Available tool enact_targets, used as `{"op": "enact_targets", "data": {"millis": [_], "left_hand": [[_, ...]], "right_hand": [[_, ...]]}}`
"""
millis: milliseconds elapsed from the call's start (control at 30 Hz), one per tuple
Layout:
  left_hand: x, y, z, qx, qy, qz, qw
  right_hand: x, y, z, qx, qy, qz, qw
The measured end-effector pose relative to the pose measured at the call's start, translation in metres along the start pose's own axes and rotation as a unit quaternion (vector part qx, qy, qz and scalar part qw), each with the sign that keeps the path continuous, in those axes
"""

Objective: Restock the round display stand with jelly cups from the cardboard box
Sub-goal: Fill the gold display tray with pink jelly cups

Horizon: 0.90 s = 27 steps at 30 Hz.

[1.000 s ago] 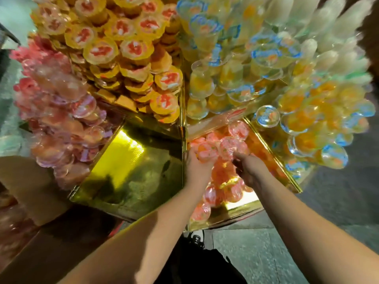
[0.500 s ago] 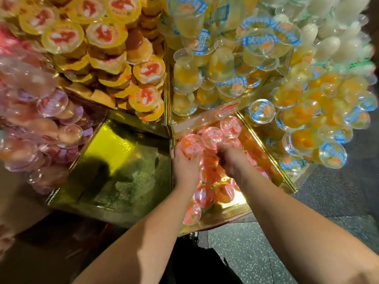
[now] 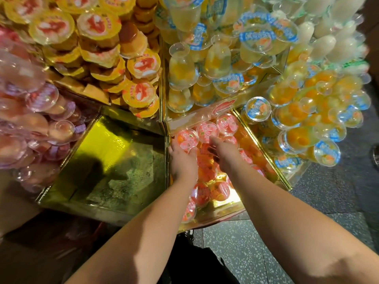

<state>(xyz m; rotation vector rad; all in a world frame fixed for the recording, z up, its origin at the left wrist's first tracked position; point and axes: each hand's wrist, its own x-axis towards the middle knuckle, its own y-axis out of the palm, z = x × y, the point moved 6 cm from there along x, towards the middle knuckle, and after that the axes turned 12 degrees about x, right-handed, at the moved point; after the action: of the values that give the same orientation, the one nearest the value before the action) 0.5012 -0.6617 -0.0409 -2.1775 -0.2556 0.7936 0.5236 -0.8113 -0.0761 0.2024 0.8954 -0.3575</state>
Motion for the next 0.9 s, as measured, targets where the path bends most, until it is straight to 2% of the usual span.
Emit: {"op": "enact_targets", "data": {"millis": [300,500,600,733,900], "left_hand": [[-0.007,-0.020,0.002,-0.001,-0.012,0.060,0.998],[-0.026,-0.069,0.036,-0.048,0.076,0.079,0.993],[-0.026,-0.113,0.075,-0.083,0.072,0.071,0.991],[-0.020,-0.194,0.142,-0.137,0.024,-0.008,0.990],[-0.020,-0.292,0.252,-0.162,-0.036,-0.119,0.979]], "right_hand": [[-0.016,-0.006,0.000,-0.052,-0.006,0.041,0.998],[-0.067,-0.006,0.000,-0.102,-0.044,0.056,0.992],[-0.104,0.028,0.008,-0.137,-0.084,0.100,0.982],[-0.161,0.113,0.012,-0.221,-0.155,0.195,0.943],[-0.231,0.251,-0.027,-0.387,-0.272,0.295,0.830]]}}
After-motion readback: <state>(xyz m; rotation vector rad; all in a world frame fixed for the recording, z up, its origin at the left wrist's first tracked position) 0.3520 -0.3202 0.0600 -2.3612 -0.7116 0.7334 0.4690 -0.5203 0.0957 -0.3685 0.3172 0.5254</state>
